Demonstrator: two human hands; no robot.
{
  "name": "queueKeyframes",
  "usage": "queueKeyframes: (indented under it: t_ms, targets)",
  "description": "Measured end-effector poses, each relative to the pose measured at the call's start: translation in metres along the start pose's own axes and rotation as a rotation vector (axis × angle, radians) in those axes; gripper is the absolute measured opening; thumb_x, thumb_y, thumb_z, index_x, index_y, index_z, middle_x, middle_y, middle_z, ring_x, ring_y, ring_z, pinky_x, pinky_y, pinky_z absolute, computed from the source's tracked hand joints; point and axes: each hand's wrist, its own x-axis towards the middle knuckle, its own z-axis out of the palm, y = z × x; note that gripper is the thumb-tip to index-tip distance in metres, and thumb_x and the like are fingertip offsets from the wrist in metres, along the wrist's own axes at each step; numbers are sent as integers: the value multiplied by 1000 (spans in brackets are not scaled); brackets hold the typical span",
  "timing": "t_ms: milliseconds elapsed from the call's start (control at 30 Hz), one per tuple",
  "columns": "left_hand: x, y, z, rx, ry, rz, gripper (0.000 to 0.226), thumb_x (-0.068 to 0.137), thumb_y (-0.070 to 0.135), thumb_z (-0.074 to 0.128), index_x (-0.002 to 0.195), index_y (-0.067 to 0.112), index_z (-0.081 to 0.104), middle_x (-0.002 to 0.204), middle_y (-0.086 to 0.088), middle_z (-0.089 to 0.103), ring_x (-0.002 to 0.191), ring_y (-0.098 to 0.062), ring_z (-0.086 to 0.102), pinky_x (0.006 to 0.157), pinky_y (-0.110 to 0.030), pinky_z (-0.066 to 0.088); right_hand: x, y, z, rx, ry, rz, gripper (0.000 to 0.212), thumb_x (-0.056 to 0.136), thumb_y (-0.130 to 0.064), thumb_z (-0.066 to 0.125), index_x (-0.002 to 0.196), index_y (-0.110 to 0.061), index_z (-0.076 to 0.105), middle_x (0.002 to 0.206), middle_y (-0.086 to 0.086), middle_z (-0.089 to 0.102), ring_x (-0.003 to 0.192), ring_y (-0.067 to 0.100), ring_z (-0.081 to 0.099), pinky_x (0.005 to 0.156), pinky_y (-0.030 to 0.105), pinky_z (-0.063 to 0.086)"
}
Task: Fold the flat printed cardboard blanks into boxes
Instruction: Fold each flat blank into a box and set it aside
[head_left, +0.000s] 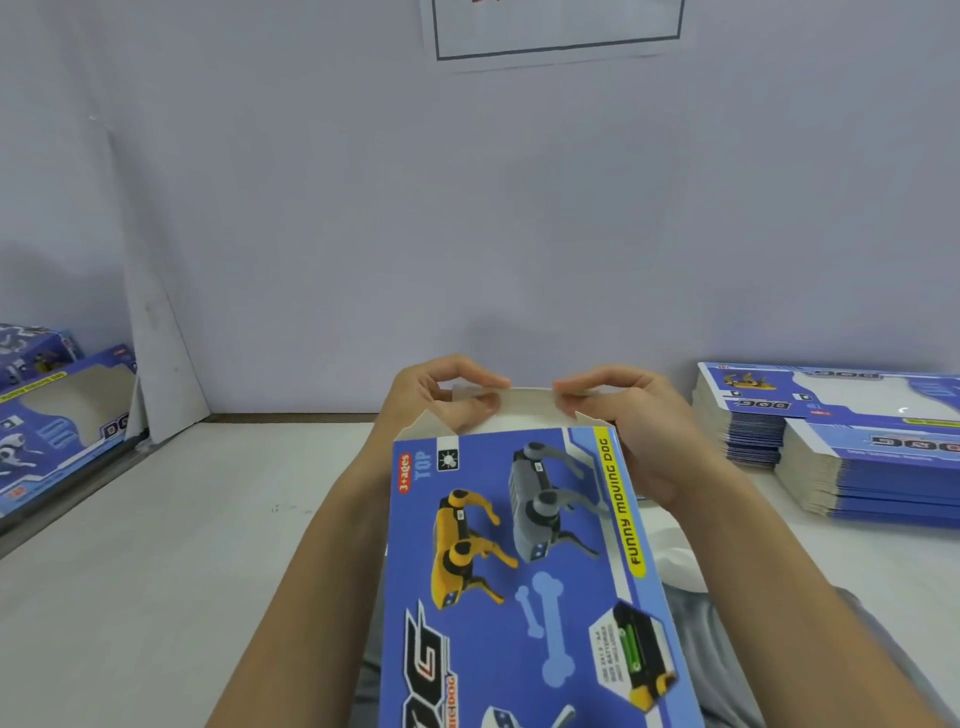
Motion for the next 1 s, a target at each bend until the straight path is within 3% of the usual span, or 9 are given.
queueKeyframes:
  t_ms: [100, 233, 300, 400, 500, 600, 767, 867, 1000]
  targets:
    - [-1, 1, 1, -70, -12, -20, 12, 91, -3, 62, 92, 7, 67, 65, -2, 72, 53, -14, 66, 43, -19, 49, -2, -2, 3, -16, 13, -21, 53, 88, 16, 52, 49, -16, 70, 53, 2, 63, 44, 11, 59, 45, 18, 47]
    - [-4, 7, 10, -210, -7, -71, 23, 97, 15, 58, 120, 15, 60, 78, -1, 75, 63, -13, 71, 50, -23, 55, -8, -8, -3, 73, 8, -88, 27, 90, 10, 59, 82, -12, 72, 63, 0, 70, 53, 12, 65, 51, 19, 53]
    - [-5, 8, 13, -213, 5, -106, 28, 99, 32, 54, 123, 19, 58, 95, -5, 75, 77, -18, 72, 64, -30, 59, -9, -10, -13, 118, 105, -132, 23, 91, 10, 57, 94, -9, 68, 63, -6, 71, 55, 7, 66, 51, 15, 52]
    - [-8, 8, 6, -231, -132, -201, 48, 93, 58, 56, 129, 26, 56, 125, -19, 66, 105, -42, 66, 95, -57, 50, -8, -11, -32, 248, 355, -171, 24, 93, 6, 57, 104, -12, 68, 64, -11, 71, 56, 6, 65, 54, 19, 54]
    - [-14, 7, -10, -129, -343, -226, 49, 79, 54, 68, 125, 40, 56, 124, -13, 67, 104, -35, 67, 88, -53, 55, -4, -7, -51, 351, 646, -141, 25, 91, 3, 62, 98, -19, 72, 78, -4, 72, 55, 8, 64, 52, 21, 50]
    - [-15, 1, -14, 7, -426, -236, 58, 73, 39, 80, 125, 42, 54, 122, -8, 70, 107, -37, 69, 90, -52, 57, 0, -1, -61, 435, 722, -74, 25, 90, -2, 63, 92, -24, 73, 92, 1, 72, 65, 13, 68, 61, 26, 58]
    - [-10, -1, -11, -97, -183, -135, 47, 73, 45, 77, 118, 34, 69, 114, -9, 74, 100, -32, 72, 89, -50, 57, -2, 23, -63, 862, 713, -158, 37, 92, -18, 41, 94, -16, 78, 86, 4, 77, 84, 22, 75, 80, 30, 57]
    - [-8, -4, -13, -98, -33, -76, 36, 79, 38, 73, 112, 24, 74, 108, -13, 75, 96, -37, 72, 85, -47, 56, -1, 51, -61, 876, 809, -47, 40, 93, -22, 37, 93, -14, 75, 99, 5, 74, 91, 20, 72, 74, 28, 55]
    - [-11, -7, -23, -220, 53, -34, 31, 80, 33, 72, 106, 16, 76, 105, -17, 75, 86, -34, 74, 68, -38, 59, -1, 65, -60, 740, 807, 99, 33, 92, -21, 39, 93, -13, 70, 98, 4, 74, 76, 17, 75, 66, 25, 52]
